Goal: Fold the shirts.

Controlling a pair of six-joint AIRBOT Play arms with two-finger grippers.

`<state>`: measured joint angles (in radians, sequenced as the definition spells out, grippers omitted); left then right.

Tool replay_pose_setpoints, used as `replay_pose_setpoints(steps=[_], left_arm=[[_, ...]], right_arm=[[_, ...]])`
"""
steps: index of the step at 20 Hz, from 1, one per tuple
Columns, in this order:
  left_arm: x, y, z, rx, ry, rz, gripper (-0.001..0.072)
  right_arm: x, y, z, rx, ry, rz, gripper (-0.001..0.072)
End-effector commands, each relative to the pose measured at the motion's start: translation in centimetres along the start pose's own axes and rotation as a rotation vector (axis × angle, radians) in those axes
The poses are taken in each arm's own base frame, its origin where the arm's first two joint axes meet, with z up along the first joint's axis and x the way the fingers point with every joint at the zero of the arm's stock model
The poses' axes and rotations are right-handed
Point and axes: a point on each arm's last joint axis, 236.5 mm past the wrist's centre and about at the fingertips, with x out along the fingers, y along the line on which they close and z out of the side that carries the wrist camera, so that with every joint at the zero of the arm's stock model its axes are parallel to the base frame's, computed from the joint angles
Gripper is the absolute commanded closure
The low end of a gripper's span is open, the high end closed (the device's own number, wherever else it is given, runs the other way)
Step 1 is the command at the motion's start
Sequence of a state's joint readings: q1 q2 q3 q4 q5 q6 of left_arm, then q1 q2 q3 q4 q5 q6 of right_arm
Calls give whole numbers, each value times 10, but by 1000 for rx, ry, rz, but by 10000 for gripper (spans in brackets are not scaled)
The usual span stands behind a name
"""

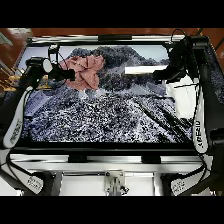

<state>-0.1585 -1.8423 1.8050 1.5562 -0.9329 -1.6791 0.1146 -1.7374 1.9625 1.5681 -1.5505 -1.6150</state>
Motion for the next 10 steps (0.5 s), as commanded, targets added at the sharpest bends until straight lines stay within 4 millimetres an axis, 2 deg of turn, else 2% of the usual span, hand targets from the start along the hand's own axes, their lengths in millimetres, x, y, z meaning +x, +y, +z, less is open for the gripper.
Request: replay_pose_setpoints(steps=[1, 4, 8, 9, 10], left_arm=[[57, 8, 23, 4, -58, 3, 11], [74, 12, 23, 12, -76, 14, 15], [88, 16, 4, 6, -17, 26, 39], [89, 16, 1, -13, -5, 28, 130], [89, 16, 0, -15, 0, 27, 290]], right_arm=[[0, 3, 2, -3, -7, 13, 129], [0, 7, -1, -13, 3, 29, 129], [0, 8, -1, -12, 3, 32, 128], [0, 8, 0, -12, 2, 31, 129], [0, 8, 0, -12, 0, 31, 129]])
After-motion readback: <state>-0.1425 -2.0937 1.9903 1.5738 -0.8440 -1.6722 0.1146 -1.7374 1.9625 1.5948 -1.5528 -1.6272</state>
